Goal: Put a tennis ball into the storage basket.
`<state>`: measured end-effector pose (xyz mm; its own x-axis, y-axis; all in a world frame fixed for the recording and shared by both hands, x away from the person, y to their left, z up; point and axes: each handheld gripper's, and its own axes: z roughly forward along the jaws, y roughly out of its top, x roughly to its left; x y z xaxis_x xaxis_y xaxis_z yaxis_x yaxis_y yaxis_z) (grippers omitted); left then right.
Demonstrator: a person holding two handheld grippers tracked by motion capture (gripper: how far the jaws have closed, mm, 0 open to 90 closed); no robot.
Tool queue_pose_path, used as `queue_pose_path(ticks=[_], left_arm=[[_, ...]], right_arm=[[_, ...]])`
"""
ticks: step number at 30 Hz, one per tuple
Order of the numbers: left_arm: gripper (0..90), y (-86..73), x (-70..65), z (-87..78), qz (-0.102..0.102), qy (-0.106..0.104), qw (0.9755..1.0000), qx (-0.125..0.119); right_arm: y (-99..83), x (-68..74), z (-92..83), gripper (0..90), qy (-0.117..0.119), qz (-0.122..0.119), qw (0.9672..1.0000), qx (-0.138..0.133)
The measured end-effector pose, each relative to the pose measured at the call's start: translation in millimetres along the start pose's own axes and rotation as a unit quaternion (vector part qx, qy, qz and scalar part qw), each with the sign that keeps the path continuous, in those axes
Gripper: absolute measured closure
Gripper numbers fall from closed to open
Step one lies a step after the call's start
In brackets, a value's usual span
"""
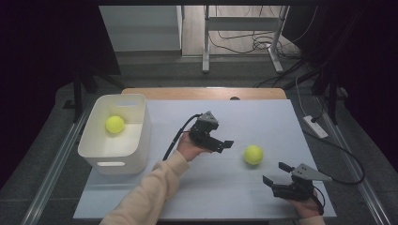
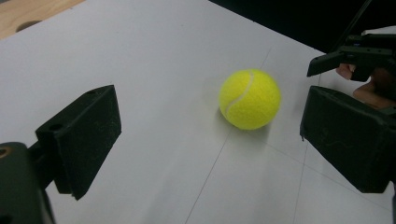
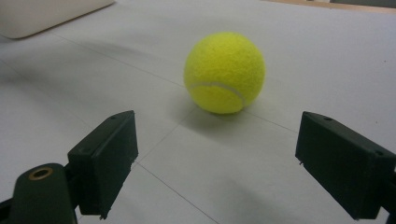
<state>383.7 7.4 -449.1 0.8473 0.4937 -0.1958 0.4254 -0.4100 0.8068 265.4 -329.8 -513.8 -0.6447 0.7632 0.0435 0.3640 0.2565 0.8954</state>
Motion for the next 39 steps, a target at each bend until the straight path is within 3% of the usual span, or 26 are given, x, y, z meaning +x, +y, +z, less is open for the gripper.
queue_pose_path(ticks=[10, 28, 39], left_arm=[[5.7, 1.0, -4.8, 19.3, -0.003, -0.025, 0.9996, 0.009], [5.6, 5.6, -13.7, 45.4, 0.006, -0.045, 0.9986, 0.028], [5.6, 6.3, -16.2, 60.2, -0.001, -0.053, 0.9981, 0.033]], right_arm=[[-0.1, -1.7, 0.6, 12.9, -0.001, 0.002, 1.0, 0.001], [0.4, 0.0, 0.7, 12.9, 0.003, -0.002, 1.0, 0.001], [1.1, 2.7, 0.8, 12.9, 0.006, -0.003, 1.0, 0.001]])
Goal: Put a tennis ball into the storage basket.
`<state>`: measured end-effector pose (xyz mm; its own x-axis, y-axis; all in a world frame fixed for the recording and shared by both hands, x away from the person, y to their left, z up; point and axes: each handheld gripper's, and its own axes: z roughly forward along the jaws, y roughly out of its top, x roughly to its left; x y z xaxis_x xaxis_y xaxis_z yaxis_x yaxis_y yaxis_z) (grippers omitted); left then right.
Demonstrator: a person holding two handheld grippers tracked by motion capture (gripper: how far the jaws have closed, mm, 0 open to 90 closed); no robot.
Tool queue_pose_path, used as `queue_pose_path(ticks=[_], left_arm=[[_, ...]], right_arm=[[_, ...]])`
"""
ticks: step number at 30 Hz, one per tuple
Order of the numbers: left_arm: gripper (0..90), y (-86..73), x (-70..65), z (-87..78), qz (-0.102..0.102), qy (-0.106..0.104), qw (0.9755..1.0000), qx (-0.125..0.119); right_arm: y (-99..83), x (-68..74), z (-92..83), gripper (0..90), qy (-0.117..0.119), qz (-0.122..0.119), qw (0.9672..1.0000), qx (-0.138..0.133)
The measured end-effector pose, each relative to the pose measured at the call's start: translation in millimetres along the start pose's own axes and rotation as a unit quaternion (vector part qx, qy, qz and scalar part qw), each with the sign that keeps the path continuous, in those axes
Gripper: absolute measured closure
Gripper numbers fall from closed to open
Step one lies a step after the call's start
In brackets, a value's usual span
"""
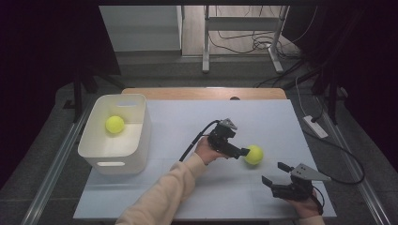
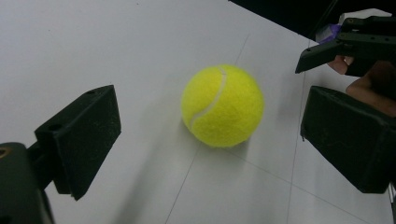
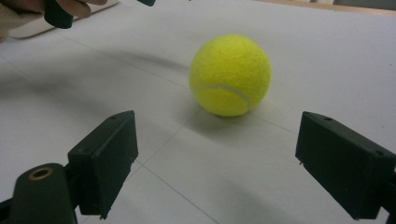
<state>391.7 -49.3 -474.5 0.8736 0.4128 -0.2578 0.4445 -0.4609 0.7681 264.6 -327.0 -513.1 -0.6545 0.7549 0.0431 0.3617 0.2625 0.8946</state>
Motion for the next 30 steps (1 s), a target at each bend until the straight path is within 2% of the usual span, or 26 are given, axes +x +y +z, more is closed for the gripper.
queue_pose_path(ticks=[10, 30], left_arm=[[5.7, 2.8, -1.4, 14.5, -0.005, -0.007, 0.9999, 0.007], [5.6, 6.1, -2.1, 31.2, -0.002, -0.012, 0.9997, 0.022]], right_arm=[[-0.1, -0.9, -1.1, 12.9, -0.001, 0.001, 1.0, -0.002], [0.2, -0.9, -0.2, 12.9, 0.001, 0.001, 1.0, -0.003]])
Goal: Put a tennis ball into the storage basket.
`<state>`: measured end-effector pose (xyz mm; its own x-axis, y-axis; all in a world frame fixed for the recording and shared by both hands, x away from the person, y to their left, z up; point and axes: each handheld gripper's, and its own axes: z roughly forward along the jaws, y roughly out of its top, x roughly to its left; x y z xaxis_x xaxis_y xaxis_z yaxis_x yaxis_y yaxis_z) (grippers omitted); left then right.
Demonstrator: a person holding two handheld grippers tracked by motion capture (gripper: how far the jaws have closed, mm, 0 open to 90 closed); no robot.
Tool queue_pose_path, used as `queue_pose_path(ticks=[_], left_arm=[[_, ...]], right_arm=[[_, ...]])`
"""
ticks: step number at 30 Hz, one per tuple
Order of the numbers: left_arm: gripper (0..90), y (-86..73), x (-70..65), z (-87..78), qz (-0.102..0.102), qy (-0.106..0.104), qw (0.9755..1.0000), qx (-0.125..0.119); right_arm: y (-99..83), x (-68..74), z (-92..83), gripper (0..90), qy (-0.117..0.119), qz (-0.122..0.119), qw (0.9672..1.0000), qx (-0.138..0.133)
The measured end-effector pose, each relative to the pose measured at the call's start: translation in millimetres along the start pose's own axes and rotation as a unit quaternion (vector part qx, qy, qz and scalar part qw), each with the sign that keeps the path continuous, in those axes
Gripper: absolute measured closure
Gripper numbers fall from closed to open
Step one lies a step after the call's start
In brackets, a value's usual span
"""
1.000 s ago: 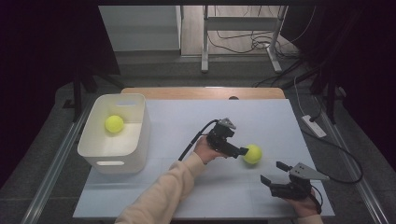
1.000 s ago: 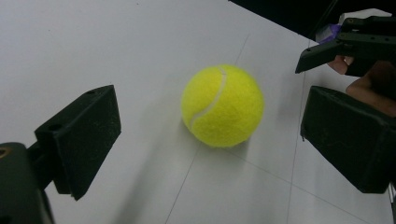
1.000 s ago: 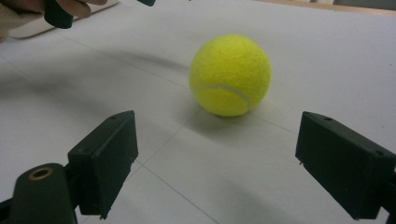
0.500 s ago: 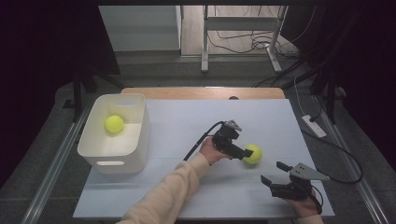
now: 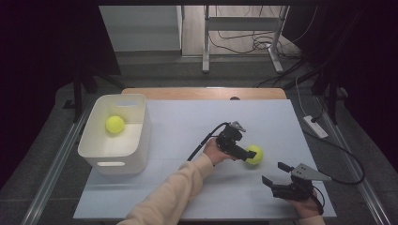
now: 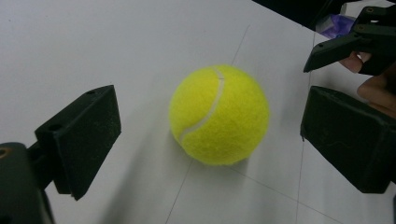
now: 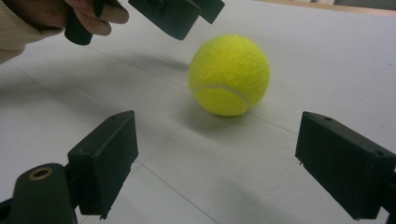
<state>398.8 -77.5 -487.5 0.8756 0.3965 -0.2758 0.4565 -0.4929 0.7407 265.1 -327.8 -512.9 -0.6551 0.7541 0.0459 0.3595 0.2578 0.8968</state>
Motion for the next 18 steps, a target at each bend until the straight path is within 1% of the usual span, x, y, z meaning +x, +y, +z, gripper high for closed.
queue_pose_path(ticks=[2, 10, 15, 18], left_arm=[[5.5, 0.8, -0.8, 3.1, 0.003, 0.0, 1.0, 0.003], [5.8, 3.6, -3.1, 11.5, 0.004, -0.003, 0.9999, 0.009], [5.7, 3.9, -4.6, 22.5, -0.002, -0.008, 0.9999, 0.014], [5.7, 4.3, -4.5, 28.6, -0.002, -0.009, 0.9997, 0.021]], right_arm=[[-0.3, 0.3, 0.0, 12.9, 0.0, 0.0, 1.0, 0.0], [-0.6, 0.0, -0.4, 12.9, -0.001, 0.0, 1.0, 0.0], [-0.6, -0.1, -0.5, 12.9, -0.001, 0.0, 1.0, 0.0], [-0.5, -0.1, -0.4, 12.9, -0.002, -0.001, 1.0, 0.0]])
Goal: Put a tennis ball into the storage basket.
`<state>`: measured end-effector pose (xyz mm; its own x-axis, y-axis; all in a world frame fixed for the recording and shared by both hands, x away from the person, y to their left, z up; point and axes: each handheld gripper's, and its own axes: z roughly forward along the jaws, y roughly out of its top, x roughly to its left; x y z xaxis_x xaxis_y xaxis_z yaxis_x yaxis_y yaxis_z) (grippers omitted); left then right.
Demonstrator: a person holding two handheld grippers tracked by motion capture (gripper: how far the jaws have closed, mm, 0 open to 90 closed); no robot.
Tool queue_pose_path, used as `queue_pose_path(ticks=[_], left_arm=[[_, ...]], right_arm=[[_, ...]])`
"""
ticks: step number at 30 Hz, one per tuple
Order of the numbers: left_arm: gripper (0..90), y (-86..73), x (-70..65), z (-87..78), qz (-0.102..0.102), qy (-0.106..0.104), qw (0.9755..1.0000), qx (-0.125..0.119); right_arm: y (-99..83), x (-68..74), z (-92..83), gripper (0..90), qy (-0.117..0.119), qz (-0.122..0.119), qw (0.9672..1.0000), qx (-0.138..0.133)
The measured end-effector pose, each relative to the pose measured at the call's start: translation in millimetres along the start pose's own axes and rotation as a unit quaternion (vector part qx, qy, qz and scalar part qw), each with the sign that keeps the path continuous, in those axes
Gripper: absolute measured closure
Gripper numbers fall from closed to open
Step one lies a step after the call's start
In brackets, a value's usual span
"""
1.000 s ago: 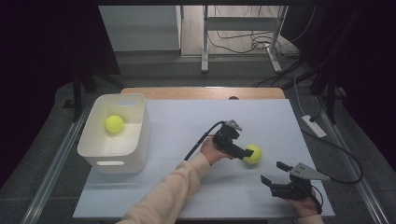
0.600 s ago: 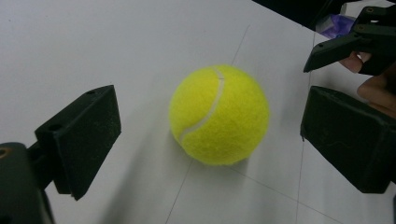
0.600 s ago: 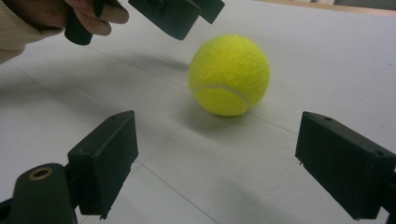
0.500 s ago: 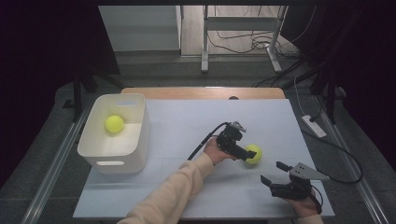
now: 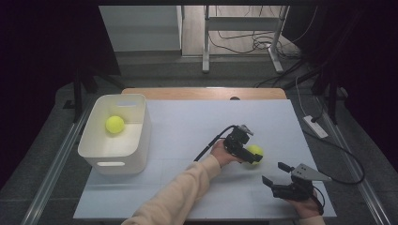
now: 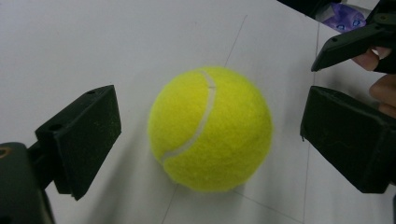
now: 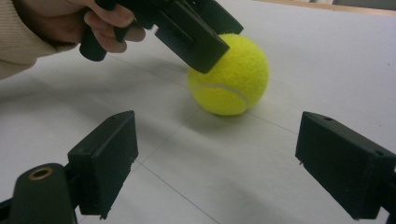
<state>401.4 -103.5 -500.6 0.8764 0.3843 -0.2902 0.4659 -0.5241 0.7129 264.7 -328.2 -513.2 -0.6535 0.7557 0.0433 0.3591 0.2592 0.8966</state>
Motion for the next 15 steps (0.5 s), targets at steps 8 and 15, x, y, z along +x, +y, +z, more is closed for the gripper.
queue_pose_path(ticks=[8, 15], left_arm=[[5.7, 0.4, 3.5, 9.3, -0.003, 0.003, 0.9999, 0.015], [18.6, -2.6, 4.4, 12.3, -0.003, -0.01, 0.9996, 0.027]], right_arm=[[-0.1, -0.9, -0.4, 12.8, -0.001, 0.0, 1.0, 0.0], [-0.1, -0.6, -0.6, 12.9, -0.001, -0.001, 1.0, 0.0]])
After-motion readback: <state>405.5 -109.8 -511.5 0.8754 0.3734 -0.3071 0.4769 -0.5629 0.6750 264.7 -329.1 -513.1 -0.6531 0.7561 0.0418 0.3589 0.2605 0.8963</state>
